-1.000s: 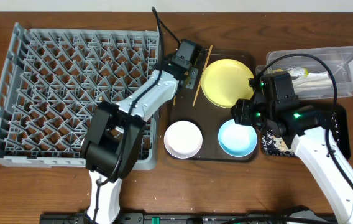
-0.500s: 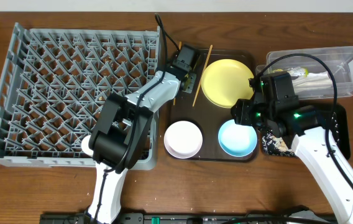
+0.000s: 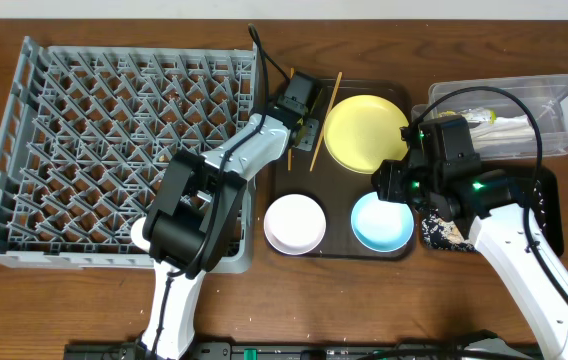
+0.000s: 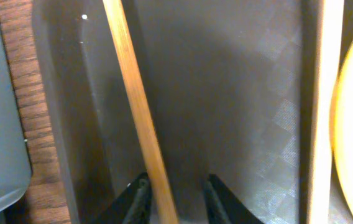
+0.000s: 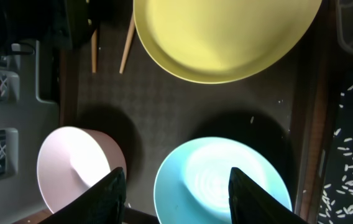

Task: Sort waste into correct bins and load items into the dishwasher
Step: 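Grasp one wooden chopstick with the left gripper and lift it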

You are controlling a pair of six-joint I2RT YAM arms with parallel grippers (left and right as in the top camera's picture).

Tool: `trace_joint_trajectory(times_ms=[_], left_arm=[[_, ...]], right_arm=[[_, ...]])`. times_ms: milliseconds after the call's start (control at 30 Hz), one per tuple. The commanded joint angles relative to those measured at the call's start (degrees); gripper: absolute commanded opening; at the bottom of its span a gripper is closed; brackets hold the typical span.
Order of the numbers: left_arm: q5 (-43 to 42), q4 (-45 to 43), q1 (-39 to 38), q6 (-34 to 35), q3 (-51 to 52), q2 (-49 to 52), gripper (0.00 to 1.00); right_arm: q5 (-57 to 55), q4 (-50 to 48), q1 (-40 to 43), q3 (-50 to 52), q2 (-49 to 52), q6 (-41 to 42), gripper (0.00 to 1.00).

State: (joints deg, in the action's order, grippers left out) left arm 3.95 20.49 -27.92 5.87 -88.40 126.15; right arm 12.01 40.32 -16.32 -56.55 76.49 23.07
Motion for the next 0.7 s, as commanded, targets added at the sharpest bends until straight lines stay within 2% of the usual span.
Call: trace_joint_trajectory(times_ms=[0, 200, 233, 300, 467, 533, 667], left_arm=[[-0.5, 1.3, 0.4, 0.0, 0.8, 2.1, 0.26], [-0.5, 2.6, 0.4, 1.2, 0.7, 1.3, 0.23], [-0.5, 3.1, 0.4, 2.3, 0.7, 1.3, 0.23], [-0.5, 4.4, 0.6, 5.5, 0.8, 1.3, 0.32], [-0.5, 5.4, 0.6, 12.7, 0.9, 2.4, 0.32], [-0.8, 5.6, 0.6, 15.0, 1.0, 2.6, 0.31], [-2.3, 5.7, 0.6, 14.9, 1.0, 2.6, 0.2]], right_arm=[[0.3, 0.2, -0.3, -0.5, 0.5, 0.5, 0.51], [0.3, 0.2, -0.3, -0.5, 0.5, 0.5, 0.51], [0.3, 0.2, -0.3, -0.5, 0.5, 0.5, 0.51], [0.3, 0.2, -0.3, -0.5, 0.5, 0.5, 0.51], [0.3, 0.0, -0.3, -0.5, 0.5, 0.5, 0.51], [0.3, 0.0, -0.3, -0.5, 0.5, 0.5, 0.5], [0.3, 0.0, -0.3, -0.5, 0.5, 0.5, 0.5]])
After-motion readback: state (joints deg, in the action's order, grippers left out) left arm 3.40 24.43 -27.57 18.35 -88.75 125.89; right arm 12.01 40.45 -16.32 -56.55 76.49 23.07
